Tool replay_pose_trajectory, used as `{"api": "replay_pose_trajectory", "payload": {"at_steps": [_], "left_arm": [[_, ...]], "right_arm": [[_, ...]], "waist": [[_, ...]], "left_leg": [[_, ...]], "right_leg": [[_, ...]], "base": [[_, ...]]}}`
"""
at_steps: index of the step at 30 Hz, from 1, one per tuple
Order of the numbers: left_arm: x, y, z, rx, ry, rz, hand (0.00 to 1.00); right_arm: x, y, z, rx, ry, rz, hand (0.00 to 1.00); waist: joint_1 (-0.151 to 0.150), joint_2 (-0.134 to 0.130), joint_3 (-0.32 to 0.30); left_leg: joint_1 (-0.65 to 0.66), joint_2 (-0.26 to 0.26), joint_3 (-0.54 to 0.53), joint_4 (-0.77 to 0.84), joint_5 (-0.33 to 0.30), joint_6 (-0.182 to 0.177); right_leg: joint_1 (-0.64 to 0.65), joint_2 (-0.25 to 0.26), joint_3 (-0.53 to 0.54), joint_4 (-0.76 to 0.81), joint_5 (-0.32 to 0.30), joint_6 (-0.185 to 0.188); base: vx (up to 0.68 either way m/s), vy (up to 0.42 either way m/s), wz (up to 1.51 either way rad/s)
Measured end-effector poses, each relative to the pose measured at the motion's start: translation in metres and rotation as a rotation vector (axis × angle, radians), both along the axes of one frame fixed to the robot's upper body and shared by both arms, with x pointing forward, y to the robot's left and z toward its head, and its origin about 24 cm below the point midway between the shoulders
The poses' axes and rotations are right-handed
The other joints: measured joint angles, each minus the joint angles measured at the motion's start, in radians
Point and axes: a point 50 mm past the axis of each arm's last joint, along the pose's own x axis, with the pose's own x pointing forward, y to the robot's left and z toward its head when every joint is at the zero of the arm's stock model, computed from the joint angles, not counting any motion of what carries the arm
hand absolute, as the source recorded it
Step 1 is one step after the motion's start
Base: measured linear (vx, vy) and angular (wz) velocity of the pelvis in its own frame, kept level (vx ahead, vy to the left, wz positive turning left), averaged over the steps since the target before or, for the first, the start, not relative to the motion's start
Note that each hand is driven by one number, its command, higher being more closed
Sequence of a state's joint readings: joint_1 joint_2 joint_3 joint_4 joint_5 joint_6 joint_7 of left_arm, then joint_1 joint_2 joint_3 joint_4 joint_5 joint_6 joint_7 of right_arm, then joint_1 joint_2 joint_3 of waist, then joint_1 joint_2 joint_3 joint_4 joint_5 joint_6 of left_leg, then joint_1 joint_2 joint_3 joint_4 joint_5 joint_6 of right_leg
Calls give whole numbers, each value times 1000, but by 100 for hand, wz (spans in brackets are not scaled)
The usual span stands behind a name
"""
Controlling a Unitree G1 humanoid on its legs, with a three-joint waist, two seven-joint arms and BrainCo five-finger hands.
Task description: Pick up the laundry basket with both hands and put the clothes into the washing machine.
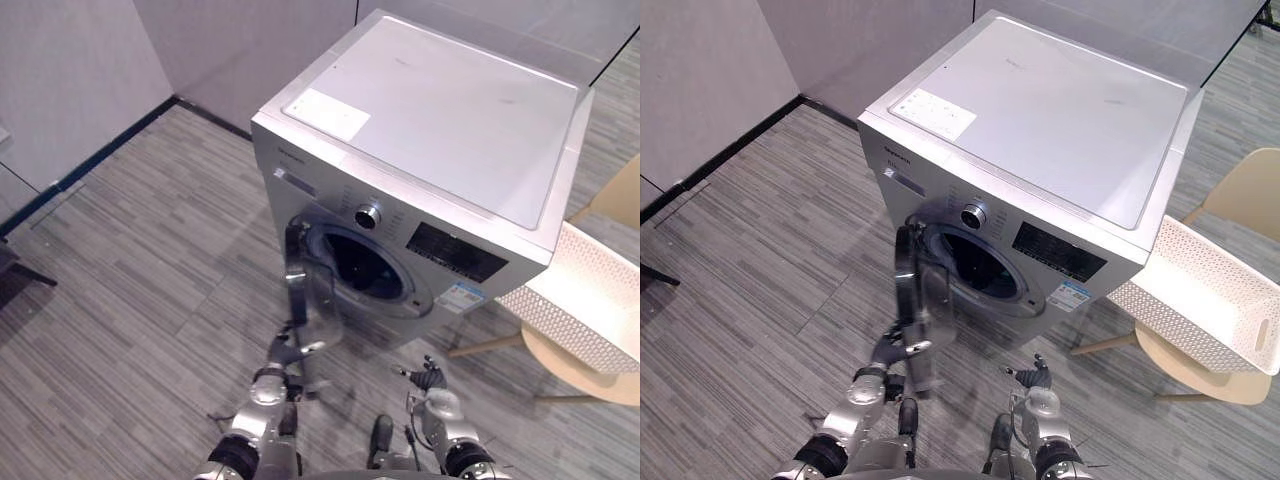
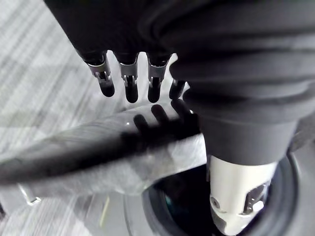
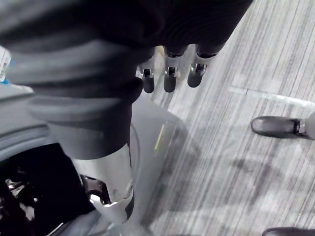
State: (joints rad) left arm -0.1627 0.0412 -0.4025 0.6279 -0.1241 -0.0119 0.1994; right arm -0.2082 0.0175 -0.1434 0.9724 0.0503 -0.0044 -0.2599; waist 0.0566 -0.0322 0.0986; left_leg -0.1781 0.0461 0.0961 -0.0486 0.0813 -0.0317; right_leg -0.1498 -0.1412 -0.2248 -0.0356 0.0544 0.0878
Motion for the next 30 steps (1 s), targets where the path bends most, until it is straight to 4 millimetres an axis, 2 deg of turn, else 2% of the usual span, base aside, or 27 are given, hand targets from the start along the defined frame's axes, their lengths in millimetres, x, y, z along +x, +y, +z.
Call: {"api": "replay_pose_trajectory", "payload": {"at_steps": [2, 4, 5, 7, 8, 10, 12, 14, 17, 21, 23, 24, 26, 28, 29, 30], "left_arm": [[36, -27, 37, -58, -128, -48, 0], [70, -32, 76, -75, -258, -37, 0], [96, -26, 105, -78, -344, 18, 0], [121, -8, 130, -48, -402, 105, 0], [133, 11, 137, -12, -386, 193, 0], [145, 43, 151, 27, -411, 287, 0], [149, 71, 158, 86, -410, 362, 0], [149, 85, 161, 126, -419, 384, 0], [149, 84, 161, 180, -433, 361, 0], [133, 60, 144, 175, -455, 256, 0], [98, 31, 117, 114, -467, 155, 0], [88, 23, 109, 87, -455, 135, 0], [50, 7, 75, -10, -357, 100, 0], [28, 10, 53, -39, -271, 119, 0], [10, 15, 34, -72, -186, 157, 0], [2, 24, 25, -83, -146, 198, 0]], "right_arm": [[25, 2, 13, -2, -37, 19, 0], [47, 2, 29, -25, -101, 43, 0], [56, 3, 37, -29, -133, 40, 0], [58, 4, 39, -20, -142, 25, 0], [53, 6, 35, -13, -131, 18, 0], [36, 1, 26, -25, -108, -22, 0], [9, -4, 11, -31, -64, -61, 0], [-8, 1, 1, -15, -23, -71, 0], [-10, 3, 5, -10, -70, -70, 0], [2, 1, 18, -23, -153, -55, 0], [5, 0, 20, -26, -166, -53, 0], [4, 0, 20, -27, -164, -54, 0], [1, -3, 17, -33, -141, -48, 0], [-3, -4, 12, -34, -105, -45, 0], [-5, -6, 9, -42, -85, -42, 0], [-7, -7, 8, -41, -76, -44, 0]], "waist": [[-35, 40, 25], [-51, 74, 46], [-57, 84, 54], [-87, 86, 70], [-103, 83, 89], [-121, 77, 107], [-121, 69, 112], [-118, 59, 119], [-104, 53, 122], [-95, 54, 122], [-79, 55, 121], [-69, 56, 121], [-38, 60, 111], [-39, 61, 95], [-35, 62, 88], [-32, 59, 86]], "left_leg": [[-8, -11, 27, -15, 9, 2], [-41, -15, 65, -17, 7, -1], [-79, -21, 115, -16, 11, 4], [-105, -28, 155, -18, 20, 18], [-107, -29, 185, -17, 21, 20], [-126, -23, 224, -2, 13, 29], [-165, -2, 250, 33, -2, 21], [-176, 20, 255, 60, -14, 11], [-175, 43, 241, 81, -19, 3], [-145, 56, 183, 79, -19, 2], [-101, 56, 128, 51, -13, -15], [-89, 57, 116, 46, -11, -18], [-66, 45, 29, 31, 2, -25], [-63, 30, -43, 20, 23, -33], [-57, 13, -87, 23, 29, -30], [-58, 8, -88, 33, 30, -29]], "right_leg": [[-35, -15, 22, 16, 7, 11], [-94, -24, 73, 14, 31, 24], [-150, -29, 125, 3, 64, 30], [-187, -32, 168, -27, 103, 33], [-198, -33, 198, -40, 121, 34], [-232, -26, 235, -39, 130, 32], [-269, -10, 256, -37, 138, 24], [-273, 1, 257, -35, 139, 20], [-264, 19, 241, -17, 125, -2], [-206, 29, 182, -7, 99, -16], [-161, 29, 128, 34, 50, -17], [-149, 28, 112, 46, 38, -19], [-99, 17, 24, 96, -22, -18], [-73, -3, -58, 140, -67, -14], [-30, -27, -139, 176, -112, -5], [-5, -47, -192, 196, -134, -1]], "base": [[-115, 97, -14], [-143, 98, -72], [-99, 56, -97], [-42, 46, -74], [-19, 49, -70], [10, 18, -58], [37, -41, -32], [14, -60, -17], [1, -62, 6], [11, -41, 35], [64, -19, 62], [87, 1, 82], [127, 20, 119], [137, 17, 147], [154, 19, 171], [135, 32, 172]]}}
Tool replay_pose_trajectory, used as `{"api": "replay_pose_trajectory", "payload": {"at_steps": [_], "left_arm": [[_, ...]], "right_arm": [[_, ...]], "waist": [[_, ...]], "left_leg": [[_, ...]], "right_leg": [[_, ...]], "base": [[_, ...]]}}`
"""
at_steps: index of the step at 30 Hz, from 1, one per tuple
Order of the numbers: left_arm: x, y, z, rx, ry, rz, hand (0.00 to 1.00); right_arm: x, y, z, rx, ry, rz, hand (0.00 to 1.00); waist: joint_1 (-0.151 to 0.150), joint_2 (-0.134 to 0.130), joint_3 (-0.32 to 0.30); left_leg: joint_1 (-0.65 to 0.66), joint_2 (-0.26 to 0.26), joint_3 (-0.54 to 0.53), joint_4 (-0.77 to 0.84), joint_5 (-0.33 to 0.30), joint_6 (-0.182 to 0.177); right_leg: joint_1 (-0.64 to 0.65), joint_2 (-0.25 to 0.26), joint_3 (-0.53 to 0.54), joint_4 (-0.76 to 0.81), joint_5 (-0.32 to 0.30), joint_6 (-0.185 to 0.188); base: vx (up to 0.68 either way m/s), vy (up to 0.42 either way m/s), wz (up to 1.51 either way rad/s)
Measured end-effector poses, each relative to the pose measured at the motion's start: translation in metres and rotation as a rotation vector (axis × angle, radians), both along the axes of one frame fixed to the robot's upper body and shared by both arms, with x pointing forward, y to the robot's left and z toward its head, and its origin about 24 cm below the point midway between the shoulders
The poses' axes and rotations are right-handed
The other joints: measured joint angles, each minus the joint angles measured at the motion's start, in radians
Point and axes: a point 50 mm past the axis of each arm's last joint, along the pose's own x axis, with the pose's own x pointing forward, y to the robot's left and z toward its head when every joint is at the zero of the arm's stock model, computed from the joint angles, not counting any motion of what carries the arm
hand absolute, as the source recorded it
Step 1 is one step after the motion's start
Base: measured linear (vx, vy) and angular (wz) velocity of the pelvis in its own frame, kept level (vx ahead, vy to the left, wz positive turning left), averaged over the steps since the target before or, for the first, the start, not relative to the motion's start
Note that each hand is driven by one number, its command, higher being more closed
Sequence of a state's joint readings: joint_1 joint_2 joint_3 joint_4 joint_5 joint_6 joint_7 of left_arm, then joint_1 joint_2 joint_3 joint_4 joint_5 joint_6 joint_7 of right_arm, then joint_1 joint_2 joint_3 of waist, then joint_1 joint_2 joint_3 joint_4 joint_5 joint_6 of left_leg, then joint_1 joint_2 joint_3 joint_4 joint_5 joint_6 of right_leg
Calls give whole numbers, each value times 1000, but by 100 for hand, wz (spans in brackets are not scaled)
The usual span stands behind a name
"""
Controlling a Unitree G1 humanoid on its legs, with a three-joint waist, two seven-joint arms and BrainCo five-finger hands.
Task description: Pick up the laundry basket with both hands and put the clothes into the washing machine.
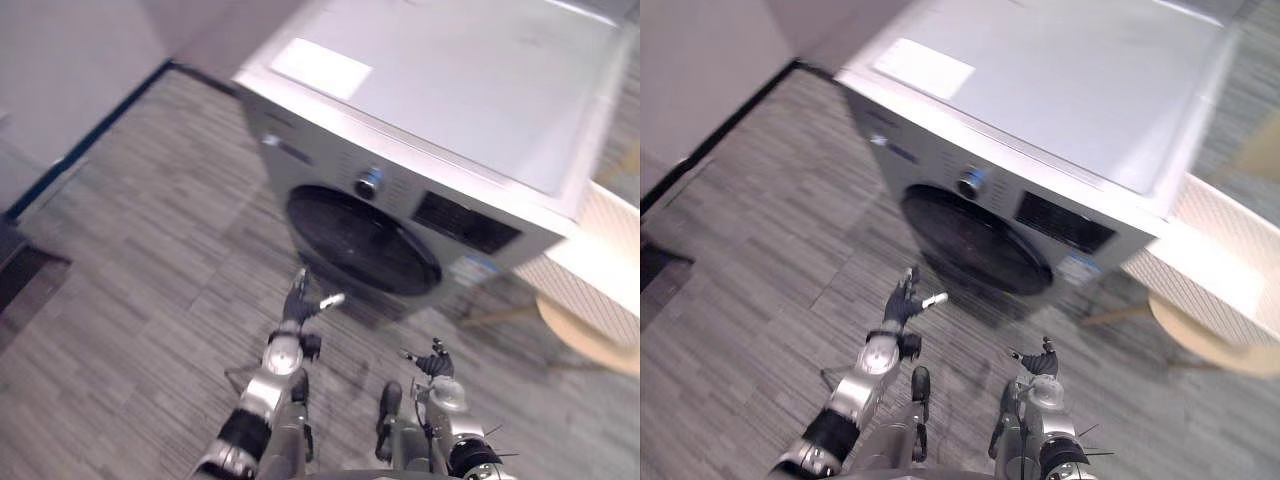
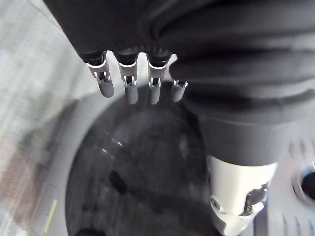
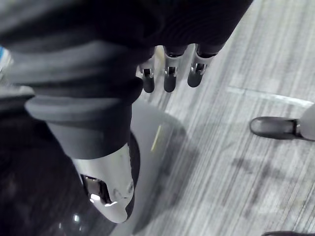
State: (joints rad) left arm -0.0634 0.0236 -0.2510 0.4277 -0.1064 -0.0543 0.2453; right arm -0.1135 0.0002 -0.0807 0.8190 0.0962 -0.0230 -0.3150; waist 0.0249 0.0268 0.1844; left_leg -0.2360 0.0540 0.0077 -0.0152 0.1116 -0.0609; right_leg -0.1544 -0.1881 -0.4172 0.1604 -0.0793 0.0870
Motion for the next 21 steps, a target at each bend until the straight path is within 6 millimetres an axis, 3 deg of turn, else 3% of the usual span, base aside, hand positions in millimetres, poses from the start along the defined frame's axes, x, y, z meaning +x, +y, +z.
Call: {"api": "replay_pose_trajectory", "payload": {"at_steps": [1, 2, 3, 4, 5, 7, 10, 11, 12, 13, 15, 16, 18, 19, 21], "left_arm": [[-4, 6, -6, -6, 25, 27, 0], [-11, 16, -16, -19, 72, 88, 0], [-15, 28, -23, -20, 105, 148, 0], [-18, 36, -28, -16, 127, 183, 0], [-31, 51, -44, -10, 205, 251, 0], [-52, 69, -62, 7, 301, 326, 0], [-91, 88, -82, 21, 429, 422, 0], [-108, 93, -88, 24, 476, 456, 0], [-118, 97, -91, 36, 502, 473, 0], [-121, 103, -91, 55, 508, 487, 0], [-119, 111, -89, 60, 495, 514, 0], [-113, 113, -87, 50, 478, 532, 0], [-109, 113, -85, 28, 465, 547, 0], [-103, 106, -84, 5, 454, 536, 0], [-94, 101, -82, -12, 433, 521, 0]], "right_arm": [[-1, -2, -1, -3, 4, 3, 0], [-2, -6, -3, -11, 21, 8, 0], [-2, -8, -3, -17, 27, 13, 0], [0, -8, -2, -18, 21, 16, 0], [4, -7, 0, -17, 13, 19, 0], [7, -5, 1, -17, 4, 28, 0], [5, 2, 0, -4, 10, 58, 0], [1, 4, -3, 4, 24, 58, 0], [-2, 5, -4, 3, 25, 61, 0], [-3, 13, -5, 11, 27, 83, 0], [-3, 20, -4, 21, 24, 111, 0], [0, 24, -1, 21, 5, 153, 0], [1, 18, 9, 8, -65, 162, 0], [-2, 7, 15, 25, -122, 175, 0], [-13, -13, 18, -39, -124, 172, 0]], "waist": [[2, 3, -5], [14, 11, -24], [23, 13, -27], [28, 14, -28], [47, 15, -30], [47, 11, -30], [75, 7, -30], [76, 1, -28], [71, -5, -27], [70, -13, -25], [62, -35, -33], [50, -54, -32], [37, -59, -29], [23, -62, -27], [-7, -59, -23]], "left_leg": [[-8, -5, 27, 9, -7, -1], [-38, 12, 148, 44, -45, 33], [-54, 40, 261, 81, -56, 44], [-64, 52, 304, 100, -56, 46], [-79, 46, 304, 142, -60, 65], [-88, 14, 274, 183, -90, 90], [-78, -22, 245, 282, -206, 109], [-46, -38, 226, 310, -244, 122], [-17, -44, 195, 324, -269, 133], [3, -52, 138, 329, -282, 148], [10, -60, 100, 322, -286, 154], [33, -72, 62, 309, -292, 162], [64, -99, 23, 296, -306, 166], [86, -127, -19, 295, -322, 178], [120, -161, -104, 297, -348, 181]], "right_leg": [[21, -10, -36, 5, -12, 5], [45, -25, -104, 13, -27, 15], [63, -37, -142, 12, -33, 24], [71, -45, -158, 16, -40, 35], [88, -59, -184, 22, -45, 42], [122, -85, -210, 20, -56, 60], [144, -174, -226, 176, -68, 88], [100, -236, -160, 382, -51, 24], [24, -250, -33, 554, 23, -85], [-63, -198, 113, 710, -21, -64], [-127, -138, 165, 778, -88, -63], [-190, -78, 185, 787, -145, -69], [-270, -25, 188, 713, -173, -53], [-323, 7, 189, 595, -169, -41], [-362, 42, 214, 363, -110, -2]], "base": [[67, 62, 157], [88, 70, 152], [101, 73, 135], [132, 52, 91], [138, 76, 70], [169, 110, 64], [201, 157, 44], [256, 216, 53], [335, 235, 85], [212, 121, 80], [190, 25, 80], [329, -3, 96], [310, -9, 91], [325, -30, 104], [471, -97, 144]]}}
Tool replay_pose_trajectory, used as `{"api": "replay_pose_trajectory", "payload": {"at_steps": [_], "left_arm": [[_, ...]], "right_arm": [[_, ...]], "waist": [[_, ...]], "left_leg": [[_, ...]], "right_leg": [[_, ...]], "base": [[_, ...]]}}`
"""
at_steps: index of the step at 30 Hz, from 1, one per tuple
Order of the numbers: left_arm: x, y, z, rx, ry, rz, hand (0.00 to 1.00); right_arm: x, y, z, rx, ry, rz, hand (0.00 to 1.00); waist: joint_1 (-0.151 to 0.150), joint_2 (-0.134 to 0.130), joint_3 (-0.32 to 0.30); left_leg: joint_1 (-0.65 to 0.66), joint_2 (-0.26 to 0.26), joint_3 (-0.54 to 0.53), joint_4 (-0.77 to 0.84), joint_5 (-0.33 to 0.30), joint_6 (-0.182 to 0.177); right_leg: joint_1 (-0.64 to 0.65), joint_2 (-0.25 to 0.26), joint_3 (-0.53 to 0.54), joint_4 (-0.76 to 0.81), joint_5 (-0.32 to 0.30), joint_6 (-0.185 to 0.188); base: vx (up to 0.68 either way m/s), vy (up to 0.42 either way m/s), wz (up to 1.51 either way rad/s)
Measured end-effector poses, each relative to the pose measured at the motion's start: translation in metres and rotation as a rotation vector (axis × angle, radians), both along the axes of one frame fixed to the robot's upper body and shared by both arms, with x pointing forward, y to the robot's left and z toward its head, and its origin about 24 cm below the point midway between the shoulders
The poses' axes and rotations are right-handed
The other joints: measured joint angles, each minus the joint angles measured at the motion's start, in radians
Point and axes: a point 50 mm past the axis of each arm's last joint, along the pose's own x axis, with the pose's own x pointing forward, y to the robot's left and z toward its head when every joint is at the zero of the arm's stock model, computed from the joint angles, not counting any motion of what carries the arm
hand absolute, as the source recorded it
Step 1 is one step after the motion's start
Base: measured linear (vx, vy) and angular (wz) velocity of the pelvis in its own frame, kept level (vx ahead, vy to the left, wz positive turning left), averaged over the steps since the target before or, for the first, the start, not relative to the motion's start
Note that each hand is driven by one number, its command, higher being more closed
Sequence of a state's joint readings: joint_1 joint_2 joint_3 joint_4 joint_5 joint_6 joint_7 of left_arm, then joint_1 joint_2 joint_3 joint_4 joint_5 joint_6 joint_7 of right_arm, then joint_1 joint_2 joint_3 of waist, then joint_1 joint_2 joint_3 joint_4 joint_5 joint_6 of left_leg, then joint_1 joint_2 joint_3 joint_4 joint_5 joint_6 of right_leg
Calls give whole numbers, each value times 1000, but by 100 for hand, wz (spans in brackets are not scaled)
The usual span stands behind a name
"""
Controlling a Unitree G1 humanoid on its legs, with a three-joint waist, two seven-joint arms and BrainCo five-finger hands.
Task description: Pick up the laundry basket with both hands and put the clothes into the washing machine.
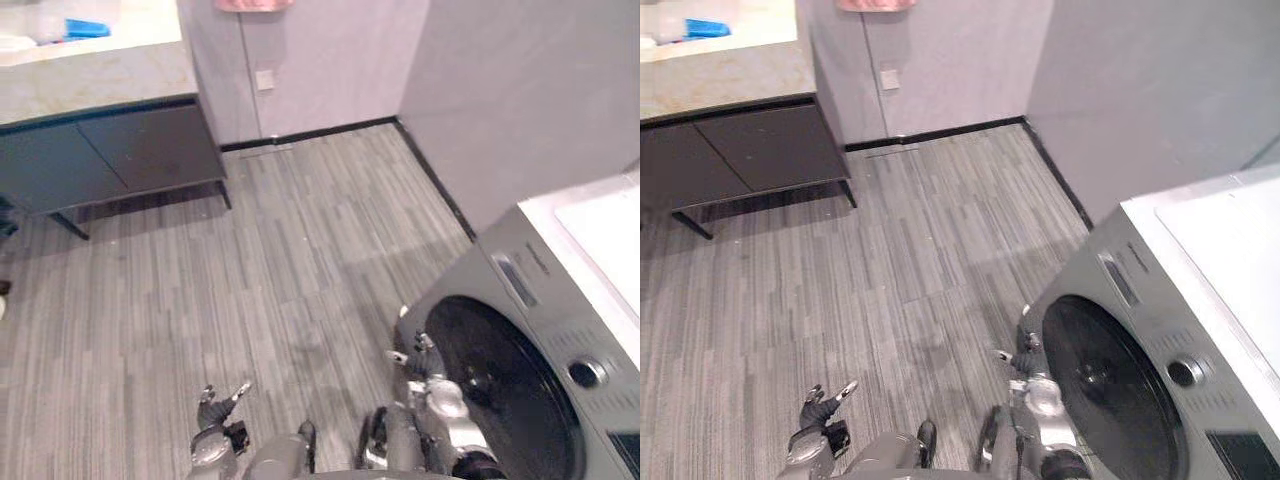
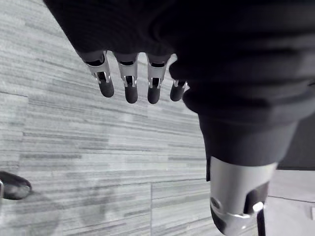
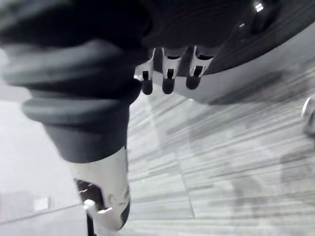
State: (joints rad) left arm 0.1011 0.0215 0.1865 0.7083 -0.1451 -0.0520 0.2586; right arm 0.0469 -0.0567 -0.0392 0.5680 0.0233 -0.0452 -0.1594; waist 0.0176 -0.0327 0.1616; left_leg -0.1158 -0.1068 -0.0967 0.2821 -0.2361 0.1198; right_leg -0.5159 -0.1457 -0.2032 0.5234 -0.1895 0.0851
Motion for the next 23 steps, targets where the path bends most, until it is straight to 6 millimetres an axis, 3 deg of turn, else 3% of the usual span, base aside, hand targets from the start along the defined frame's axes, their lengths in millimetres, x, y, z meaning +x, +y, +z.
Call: {"api": "replay_pose_trajectory", "payload": {"at_steps": [2, 4, 5, 6, 7, 8, 9, 10, 11, 12, 14, 16, 18, 19, 20, 21, 23], "left_arm": [[7, -2, 2, -8, -17, -22, 0], [9, -6, 2, -13, -19, -45, 0], [8, -7, 1, -11, -18, -53, 0], [5, -7, 0, -11, -9, -55, 0], [7, -13, 0, -33, -22, -60, 0], [7, -14, 0, -39, -23, -64, 0], [3, -13, -1, -37, -14, -63, 0], [-3, -11, -3, -32, 2, -66, 0], [-4, -10, -4, -30, 6, -73, 0], [-1, -13, -3, -38, 1, -94, 0], [6, -15, 1, -35, -27, -108, 0], [13, -15, 6, -25, -55, -114, 0], [18, -14, 9, -11, -67, -128, 0], [18, -16, 8, -10, -65, -135, 0], [18, -17, 8, -12, -63, -138, 0], [12, -13, 5, -6, -40, -144, 0], [10, -10, 3, -2, -27, -149, 0]], "right_arm": [[-15, -14, -6, -53, 48, -33, 0], [-20, -21, -8, -81, 65, -33, 0], [-22, -22, -8, -89, 71, -26, 0], [-23, -21, -8, -90, 72, -18, 0], [-18, -17, -7, -82, 62, 6, 0], [-13, -13, -5, -77, 50, 32, 0], [-11, -6, -5, -68, 46, 52, 0], [-8, 6, -5, -44, 39, 79, 0], [-6, 10, -6, -36, 38, 86, 0], [-5, 13, -7, -26, 45, 89, 0], [-5, 8, -9, -28, 57, 74, 0], [-6, 1, -11, -34, 68, 46, 0], [-10, -8, -14, -43, 89, -1, 0], [-11, -15, -14, -51, 93, -23, 0], [-10, -17, -13, -55, 92, -28, 0], [-13, -18, -16, -49, 107, -46, 0], [-19, -14, -22, -37, 140, -49, 0]], "waist": [[-8, -9, 7], [-7, -15, 7], [-9, -2, 3], [-13, 12, -2], [-31, 44, -5], [-27, 55, 0], [-17, 56, 2], [16, 52, 3], [27, 46, 0], [29, 19, -12], [24, 10, -17], [26, 15, -17], [28, 20, -18], [28, 40, -27], [28, 55, -34], [23, 62, -44], [24, 30, -58]], "left_leg": [[59, -24, -80, 9, -39, -22], [107, -30, -136, 33, -99, -28], [138, -12, -185, 45, -148, -36], [152, 12, -194, 75, -160, -56], [65, 51, -139, 278, -140, -115], [-16, 103, -59, 488, -61, -185], [-53, 147, -11, 593, -3, -187], [-108, 254, 99, 752, -3, -184], [-124, 282, 133, 776, -5, -183], [-172, 328, 217, 738, -12, -172], [-191, 362, 301, 575, -16, -174], [-183, 371, 332, 387, -9, -185], [-166, 347, 333, 187, 36, -229], [-145, 331, 314, 43, 169, -212], [-140, 331, 308, 3, 242, -196], [-118, 328, 303, -37, 274, -187], [-74, 295, 313, -108, 296, -182]], "right_leg": [[-14, 7, 40, -167, 90, 7], [-14, -4, 57, -197, 143, -6], [-9, -8, 45, -124, 214, -54], [-3, -7, 7, -73, 199, -118], [20, 2, -58, -38, 133, -138], [72, 34, -92, -41, 93, -161], [108, 59, -96, -50, 75, -180], [193, 114, -105, -83, 49, -203], [217, 120, -110, -94, 42, -207], [282, 118, -124, -149, 37, -210], [363, 110, -139, -220, 39, -207], [419, 111, -156, -256, 41, -195], [454, 113, -158, -266, 31, -175], [474, 134, -146, -266, 18, -152], [480, 150, -140, -266, 13, -144], [496, 167, -117, -265, -5, -121], [494, 138, -93, -253, -7, -117]], "base": [[486, -170, 129], [489, -255, 94], [575, -345, 96], [714, -383, 130], [735, -386, 102], [605, -310, 70], [579, -314, -12], [441, -215, -34], [520, -246, -16], [395, -192, 19], [510, -208, 35], [415, -104, 22], [322, 0, 2], [257, 65, -20], [305, 125, -33], [198, 106, -18], [180, 78, -4]]}}
